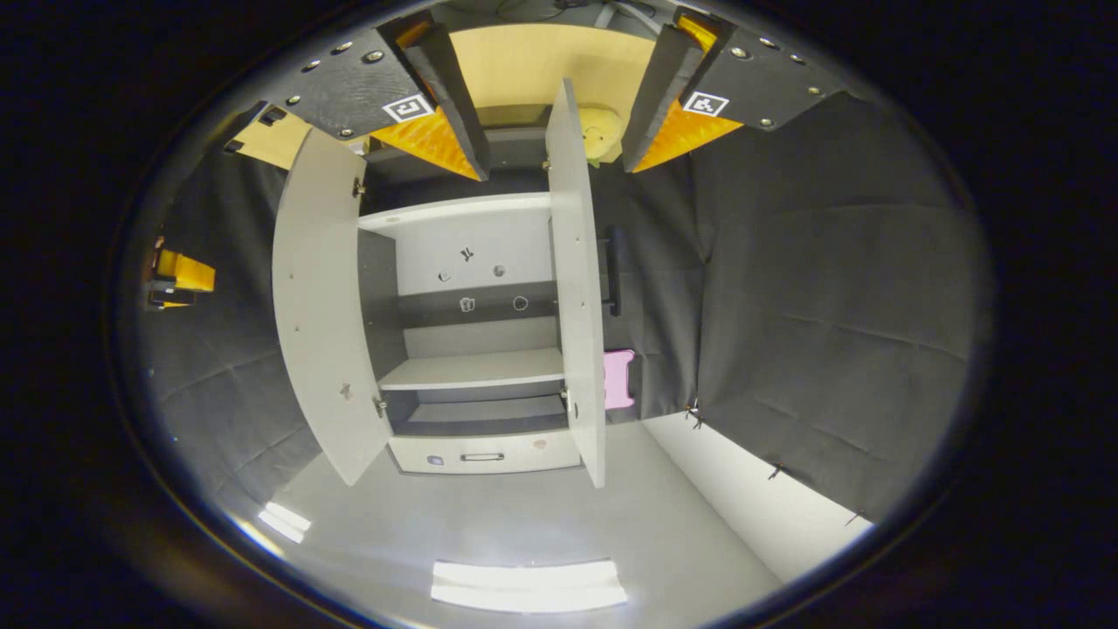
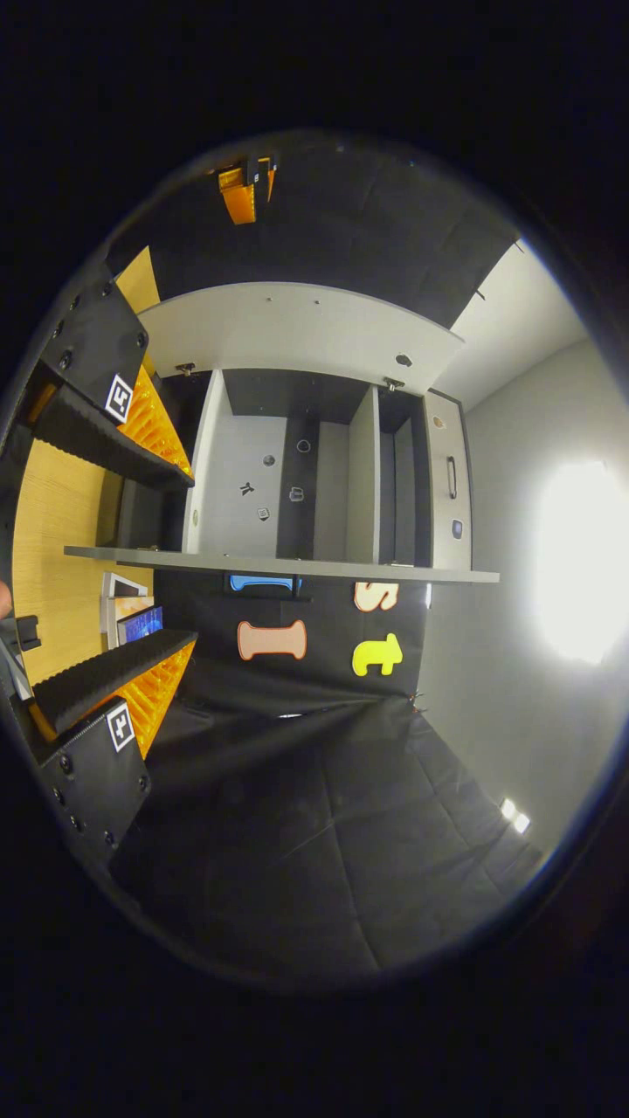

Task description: Open the right door of the double-door shoe cabinet with the right hand, and open the left door with the left hand.

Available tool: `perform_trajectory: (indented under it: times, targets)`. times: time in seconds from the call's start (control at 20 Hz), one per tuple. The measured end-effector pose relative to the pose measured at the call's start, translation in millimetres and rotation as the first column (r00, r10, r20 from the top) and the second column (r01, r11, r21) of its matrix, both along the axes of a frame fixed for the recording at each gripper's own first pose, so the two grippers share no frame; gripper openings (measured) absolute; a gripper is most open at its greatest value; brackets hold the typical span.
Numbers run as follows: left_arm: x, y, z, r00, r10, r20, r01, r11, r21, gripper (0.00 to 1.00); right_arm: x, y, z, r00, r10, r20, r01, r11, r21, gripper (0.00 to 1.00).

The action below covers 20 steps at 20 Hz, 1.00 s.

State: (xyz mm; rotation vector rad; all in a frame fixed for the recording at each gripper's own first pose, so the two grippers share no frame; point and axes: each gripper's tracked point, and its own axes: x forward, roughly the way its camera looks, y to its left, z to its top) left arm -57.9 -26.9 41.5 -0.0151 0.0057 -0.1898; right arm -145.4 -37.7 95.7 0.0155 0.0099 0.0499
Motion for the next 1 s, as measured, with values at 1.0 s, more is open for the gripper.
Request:
perform_trajectory:
  times: [1.0]
  targets:
    - [-14,28,2,0.997,0.077,0.031,-0.078,0.996,0.043,0.88,14,12,5,1.000,0.016,0.016,-0.017,1.000,0.013,0.96]
